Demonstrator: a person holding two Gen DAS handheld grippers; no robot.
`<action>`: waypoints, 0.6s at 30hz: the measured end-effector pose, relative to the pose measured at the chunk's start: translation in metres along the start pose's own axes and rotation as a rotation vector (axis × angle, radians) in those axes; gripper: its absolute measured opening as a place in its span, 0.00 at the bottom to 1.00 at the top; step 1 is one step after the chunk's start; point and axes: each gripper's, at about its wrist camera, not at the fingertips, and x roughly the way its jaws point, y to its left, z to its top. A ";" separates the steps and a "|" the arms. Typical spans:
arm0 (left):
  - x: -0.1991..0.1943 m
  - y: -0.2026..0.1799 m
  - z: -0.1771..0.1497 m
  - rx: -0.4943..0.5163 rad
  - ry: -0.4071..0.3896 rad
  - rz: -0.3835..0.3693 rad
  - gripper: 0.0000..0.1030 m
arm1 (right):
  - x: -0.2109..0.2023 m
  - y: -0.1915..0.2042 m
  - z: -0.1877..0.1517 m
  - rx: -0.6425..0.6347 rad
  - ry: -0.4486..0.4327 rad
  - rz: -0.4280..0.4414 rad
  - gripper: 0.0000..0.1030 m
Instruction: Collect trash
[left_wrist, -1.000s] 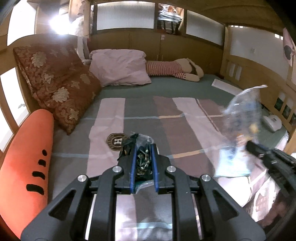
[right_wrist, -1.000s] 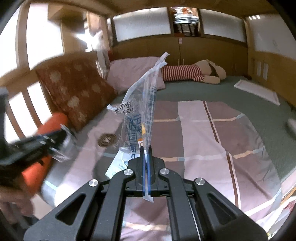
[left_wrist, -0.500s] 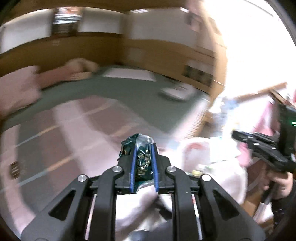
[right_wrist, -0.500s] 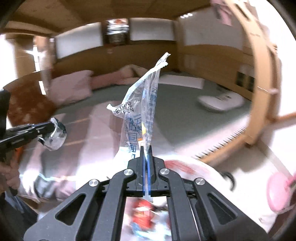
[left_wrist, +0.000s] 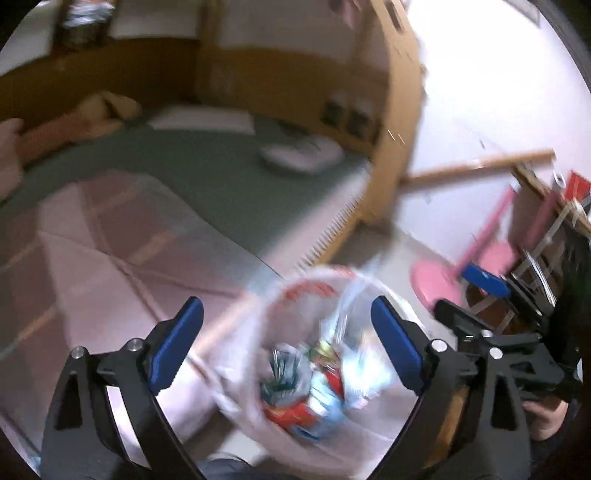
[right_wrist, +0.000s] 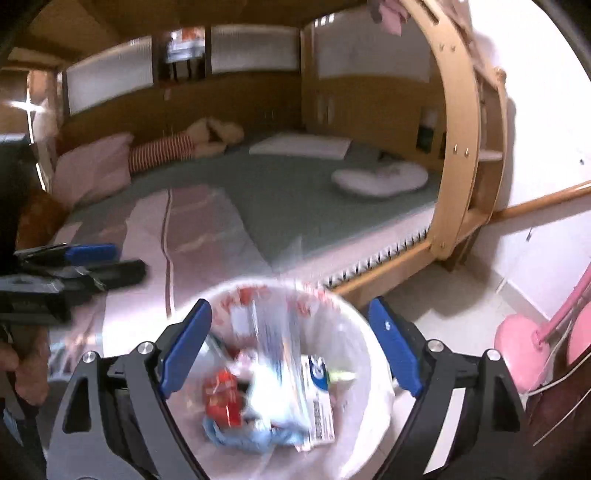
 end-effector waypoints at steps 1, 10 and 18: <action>-0.012 0.014 0.003 -0.007 -0.017 0.025 0.89 | -0.001 0.003 0.003 0.003 -0.016 0.007 0.83; -0.142 0.150 -0.011 -0.139 -0.205 0.467 0.97 | 0.023 0.129 0.047 -0.047 -0.113 0.220 0.94; -0.222 0.250 -0.063 -0.386 -0.251 0.786 0.97 | 0.070 0.276 0.061 -0.139 -0.106 0.392 0.97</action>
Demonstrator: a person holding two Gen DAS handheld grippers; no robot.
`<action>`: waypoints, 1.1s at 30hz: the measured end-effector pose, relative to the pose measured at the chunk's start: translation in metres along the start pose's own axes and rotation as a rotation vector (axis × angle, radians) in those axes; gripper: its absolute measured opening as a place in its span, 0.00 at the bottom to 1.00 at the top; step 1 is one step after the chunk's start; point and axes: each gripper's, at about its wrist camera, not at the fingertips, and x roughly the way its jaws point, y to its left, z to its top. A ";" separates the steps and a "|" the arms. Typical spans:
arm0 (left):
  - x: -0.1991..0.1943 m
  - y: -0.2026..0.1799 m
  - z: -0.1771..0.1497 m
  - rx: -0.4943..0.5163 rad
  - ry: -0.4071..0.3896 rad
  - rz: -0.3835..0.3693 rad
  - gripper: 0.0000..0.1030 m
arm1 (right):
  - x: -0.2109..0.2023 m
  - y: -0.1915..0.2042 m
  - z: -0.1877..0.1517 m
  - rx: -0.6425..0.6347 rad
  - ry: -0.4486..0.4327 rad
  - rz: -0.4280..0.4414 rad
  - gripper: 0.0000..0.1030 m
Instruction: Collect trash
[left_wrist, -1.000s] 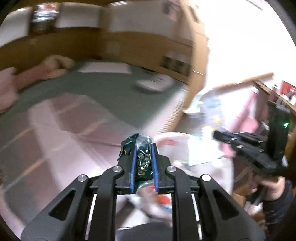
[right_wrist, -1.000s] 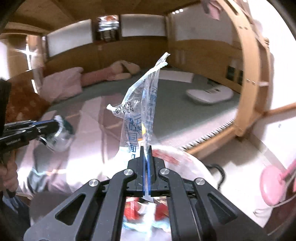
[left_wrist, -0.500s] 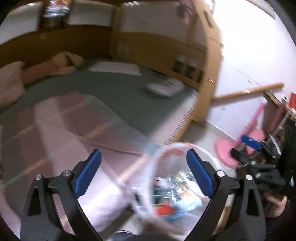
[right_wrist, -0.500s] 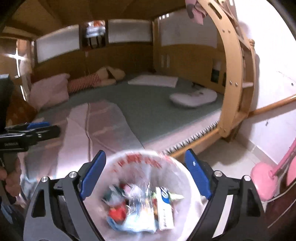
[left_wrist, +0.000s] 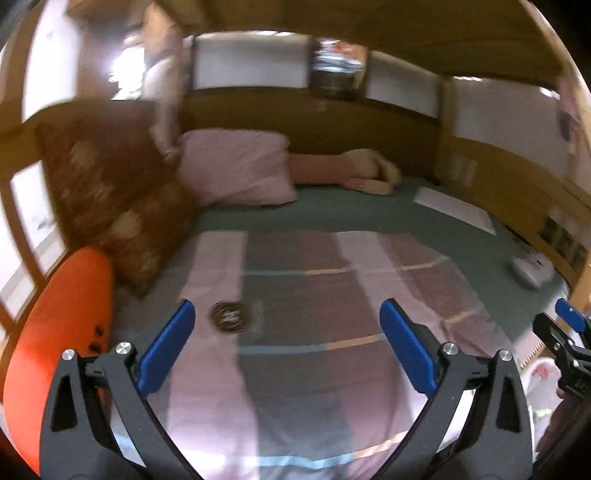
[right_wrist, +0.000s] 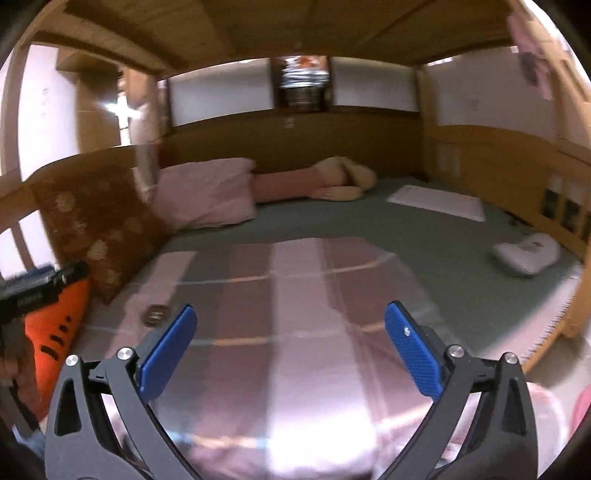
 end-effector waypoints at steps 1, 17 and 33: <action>0.000 0.007 -0.002 -0.008 0.008 0.013 0.97 | 0.010 0.014 0.001 -0.013 0.009 0.019 0.97; 0.013 0.023 -0.031 -0.003 0.041 0.091 0.97 | 0.061 0.045 -0.023 -0.065 0.085 -0.005 0.97; 0.013 0.028 -0.027 -0.023 0.059 0.057 0.97 | 0.066 0.047 -0.026 -0.067 0.090 -0.009 0.97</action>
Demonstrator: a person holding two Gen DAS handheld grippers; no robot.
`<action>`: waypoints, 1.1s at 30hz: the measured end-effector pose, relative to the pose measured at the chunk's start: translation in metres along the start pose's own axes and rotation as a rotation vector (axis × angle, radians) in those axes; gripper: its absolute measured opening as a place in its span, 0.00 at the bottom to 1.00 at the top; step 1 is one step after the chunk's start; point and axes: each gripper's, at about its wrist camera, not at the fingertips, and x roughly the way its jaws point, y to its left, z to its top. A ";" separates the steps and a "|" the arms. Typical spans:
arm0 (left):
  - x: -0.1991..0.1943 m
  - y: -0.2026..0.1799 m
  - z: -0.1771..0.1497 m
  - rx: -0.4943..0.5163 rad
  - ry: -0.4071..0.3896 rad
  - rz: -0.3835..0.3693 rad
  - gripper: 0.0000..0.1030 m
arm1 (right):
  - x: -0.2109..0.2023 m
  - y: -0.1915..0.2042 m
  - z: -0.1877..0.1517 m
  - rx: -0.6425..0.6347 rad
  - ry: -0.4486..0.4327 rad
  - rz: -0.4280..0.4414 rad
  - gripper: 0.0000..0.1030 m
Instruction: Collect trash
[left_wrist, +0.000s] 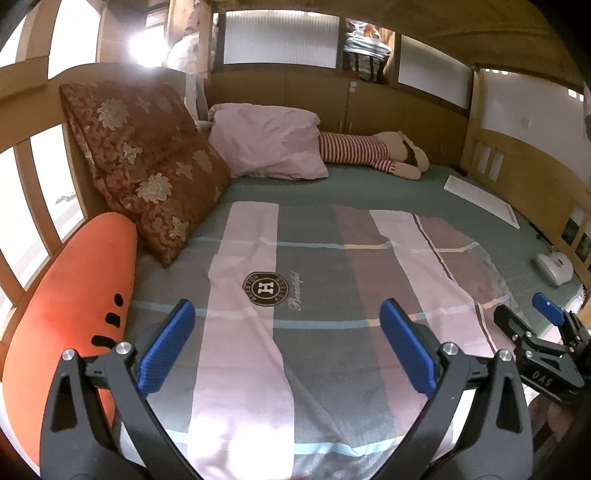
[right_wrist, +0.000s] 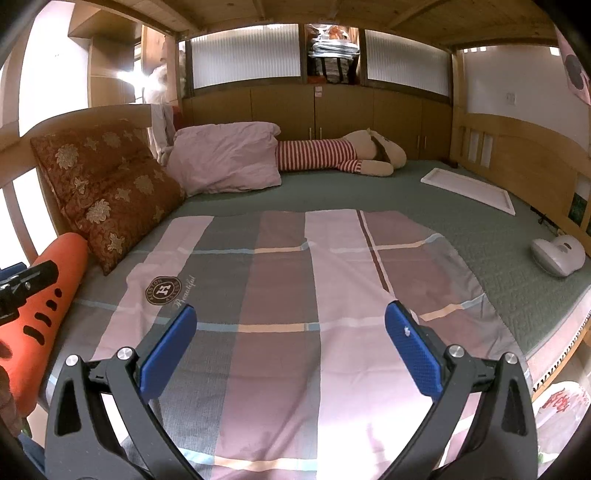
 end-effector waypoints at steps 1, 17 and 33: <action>0.000 0.000 0.000 -0.001 -0.001 -0.001 0.97 | 0.000 0.000 0.000 0.001 0.000 0.000 0.97; 0.006 0.009 0.002 -0.039 0.021 0.001 0.97 | 0.001 -0.001 0.000 0.000 0.001 0.001 0.97; 0.000 0.011 0.004 -0.052 -0.023 -0.028 0.97 | 0.001 -0.002 0.000 0.002 0.000 0.002 0.97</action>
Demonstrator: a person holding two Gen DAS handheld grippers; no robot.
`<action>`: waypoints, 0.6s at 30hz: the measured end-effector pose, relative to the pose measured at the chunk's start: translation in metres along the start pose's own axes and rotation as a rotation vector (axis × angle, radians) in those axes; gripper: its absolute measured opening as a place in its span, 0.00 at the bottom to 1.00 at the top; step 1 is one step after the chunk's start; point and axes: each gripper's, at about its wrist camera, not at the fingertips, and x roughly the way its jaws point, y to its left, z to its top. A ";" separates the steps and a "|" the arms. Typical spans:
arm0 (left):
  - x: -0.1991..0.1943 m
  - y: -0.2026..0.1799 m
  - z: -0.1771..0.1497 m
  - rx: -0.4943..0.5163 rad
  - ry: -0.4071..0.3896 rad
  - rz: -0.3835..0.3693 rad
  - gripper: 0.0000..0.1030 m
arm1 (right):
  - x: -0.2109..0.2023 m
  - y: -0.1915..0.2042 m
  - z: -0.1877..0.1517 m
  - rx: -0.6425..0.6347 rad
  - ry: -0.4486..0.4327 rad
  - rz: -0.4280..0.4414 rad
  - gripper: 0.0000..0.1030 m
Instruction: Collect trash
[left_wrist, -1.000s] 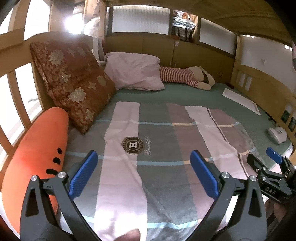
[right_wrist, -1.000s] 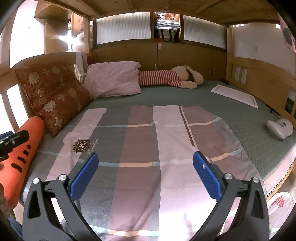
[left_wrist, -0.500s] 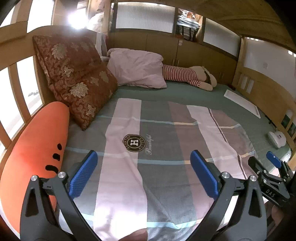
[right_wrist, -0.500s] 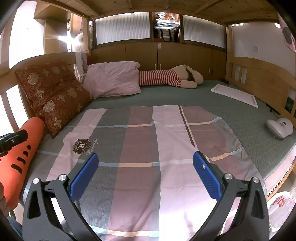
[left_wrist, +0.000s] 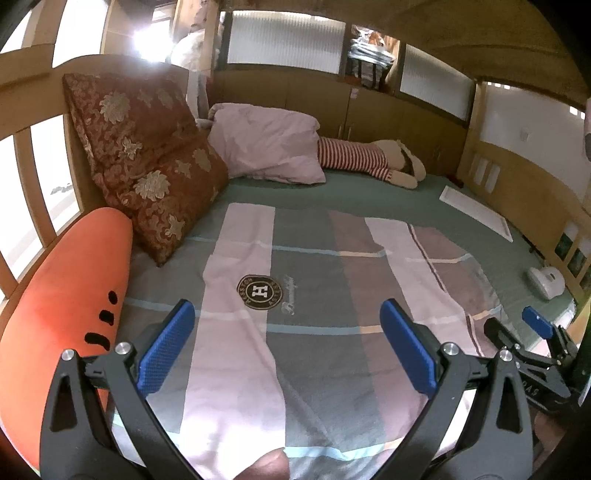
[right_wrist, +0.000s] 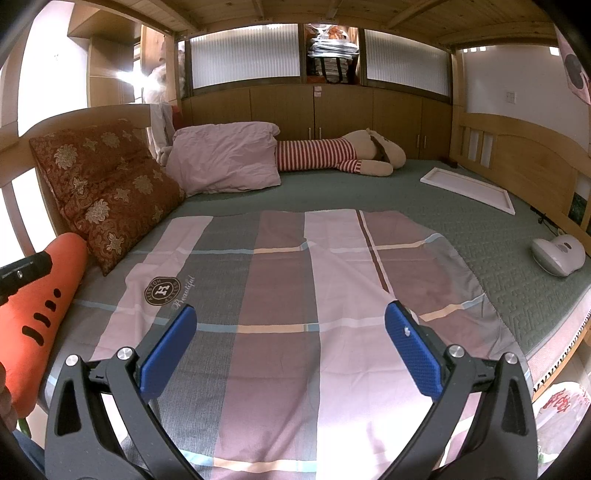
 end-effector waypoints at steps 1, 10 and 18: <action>-0.001 -0.001 0.000 0.000 -0.008 0.001 0.97 | 0.000 0.000 0.000 0.000 0.002 0.000 0.97; -0.001 0.005 0.000 -0.031 -0.005 0.051 0.97 | 0.001 0.000 0.000 -0.002 0.004 0.002 0.97; -0.005 0.009 -0.002 -0.033 -0.018 0.002 0.97 | 0.003 0.001 0.000 -0.001 0.008 0.002 0.97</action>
